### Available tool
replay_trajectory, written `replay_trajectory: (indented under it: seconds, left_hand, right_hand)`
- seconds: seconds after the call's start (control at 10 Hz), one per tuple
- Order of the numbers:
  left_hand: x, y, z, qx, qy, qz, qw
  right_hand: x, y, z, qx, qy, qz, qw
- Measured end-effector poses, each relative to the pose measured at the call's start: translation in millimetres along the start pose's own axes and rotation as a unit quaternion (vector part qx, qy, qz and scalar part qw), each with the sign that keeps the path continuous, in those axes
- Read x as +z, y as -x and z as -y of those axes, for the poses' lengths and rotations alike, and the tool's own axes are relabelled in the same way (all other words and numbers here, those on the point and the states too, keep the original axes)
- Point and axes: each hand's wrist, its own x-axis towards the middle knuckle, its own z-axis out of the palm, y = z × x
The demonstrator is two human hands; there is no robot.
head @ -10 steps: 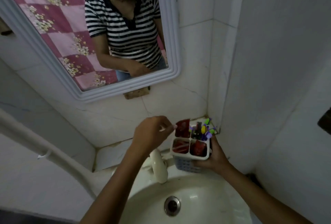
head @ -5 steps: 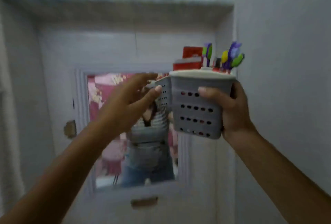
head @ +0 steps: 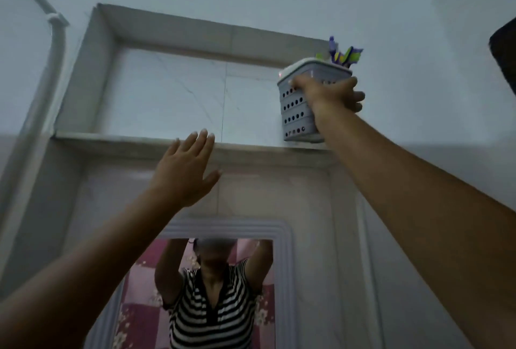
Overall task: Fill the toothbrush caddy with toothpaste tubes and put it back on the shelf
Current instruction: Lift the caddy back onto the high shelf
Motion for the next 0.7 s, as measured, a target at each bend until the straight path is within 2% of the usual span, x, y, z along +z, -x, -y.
replay_trajectory:
  seconds: [0.1,0.2,0.3,0.4,0.6,0.7]
  left_hand:
    - [3,0,2,0.005,0.007,-0.014,1.000]
    - [5,0,4,0.005,0.025,-0.014,1.000]
    - [9,0,5,0.004,0.050,-0.020,0.999]
    - [10,1,6,0.004,0.057,-0.020,0.998]
    - [-3,12,-1,0.005,0.069,-0.001,0.998]
    - [-11,54,-12,0.012,0.099,-0.058,0.993]
  right_hand:
    - [23,-14,-25,0.024,0.067,-0.019,0.997]
    - [35,-22,-39,0.031,0.090,-0.021,0.995]
    - [46,-24,-48,0.009,0.111,-0.021,0.994]
    - [49,-25,-61,-0.047,0.123,-0.019,0.991]
    - [23,7,-77,-0.169,0.103,0.034,0.980]
    - [-13,62,-92,-0.270,0.020,0.077,0.960]
